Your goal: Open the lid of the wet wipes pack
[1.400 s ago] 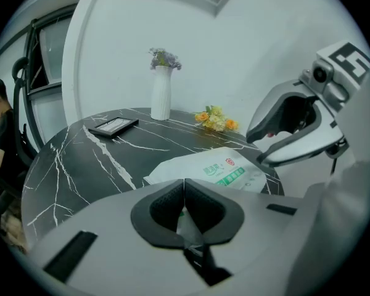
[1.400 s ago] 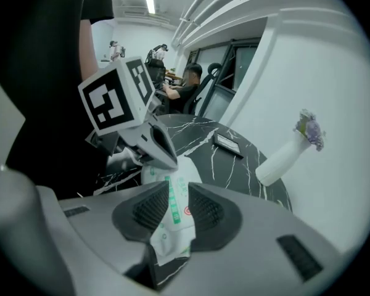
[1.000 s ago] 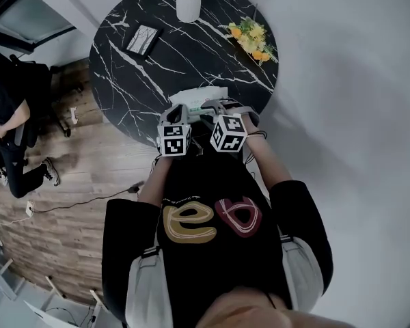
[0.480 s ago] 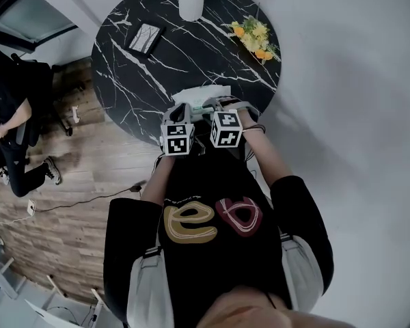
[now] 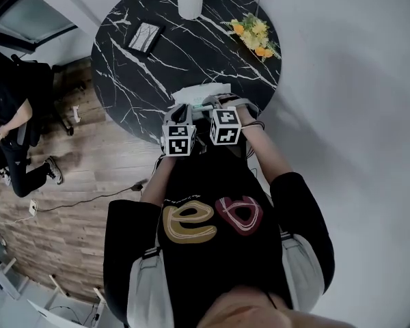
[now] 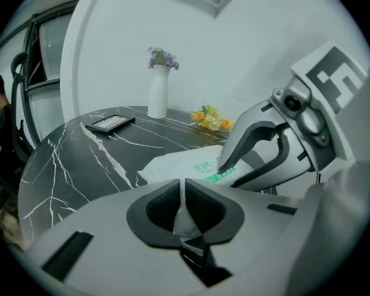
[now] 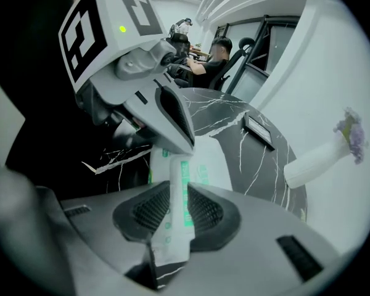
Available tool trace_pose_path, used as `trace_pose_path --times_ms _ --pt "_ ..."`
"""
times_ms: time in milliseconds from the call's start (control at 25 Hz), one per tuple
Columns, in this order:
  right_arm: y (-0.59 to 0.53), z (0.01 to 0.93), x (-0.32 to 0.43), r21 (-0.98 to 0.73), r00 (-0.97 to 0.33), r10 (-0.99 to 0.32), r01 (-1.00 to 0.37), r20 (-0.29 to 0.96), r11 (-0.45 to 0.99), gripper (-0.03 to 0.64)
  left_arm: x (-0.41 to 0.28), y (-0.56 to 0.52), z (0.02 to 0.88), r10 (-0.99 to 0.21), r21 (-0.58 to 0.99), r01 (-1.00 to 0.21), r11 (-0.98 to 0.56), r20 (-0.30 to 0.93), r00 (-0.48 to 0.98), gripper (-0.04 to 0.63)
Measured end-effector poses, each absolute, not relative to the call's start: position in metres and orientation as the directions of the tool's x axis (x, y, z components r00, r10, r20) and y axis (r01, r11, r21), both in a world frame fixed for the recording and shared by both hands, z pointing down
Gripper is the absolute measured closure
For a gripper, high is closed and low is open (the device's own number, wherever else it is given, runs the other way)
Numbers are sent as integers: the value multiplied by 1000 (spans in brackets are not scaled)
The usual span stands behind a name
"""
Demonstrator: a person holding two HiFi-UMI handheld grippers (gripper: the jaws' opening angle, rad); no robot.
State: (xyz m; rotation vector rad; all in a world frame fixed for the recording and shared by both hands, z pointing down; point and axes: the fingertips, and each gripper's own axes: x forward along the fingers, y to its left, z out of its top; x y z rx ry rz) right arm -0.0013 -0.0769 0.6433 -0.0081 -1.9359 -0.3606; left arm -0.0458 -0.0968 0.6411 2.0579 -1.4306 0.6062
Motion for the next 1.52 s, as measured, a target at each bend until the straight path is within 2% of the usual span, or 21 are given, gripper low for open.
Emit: trace_pose_path --times_ms 560,1120,1520 --pt "-76 643 -1 154 -381 -87 149 920 977 546 -42 -95 648 -719 43 -949 -314 642 267 574" --pt "-69 642 -2 118 -382 -38 188 924 975 606 -44 -96 650 -698 66 -936 -346 648 304 571" --pt "-69 641 -1 119 -381 -34 204 924 972 606 -41 -95 651 -687 13 -915 -403 656 312 571"
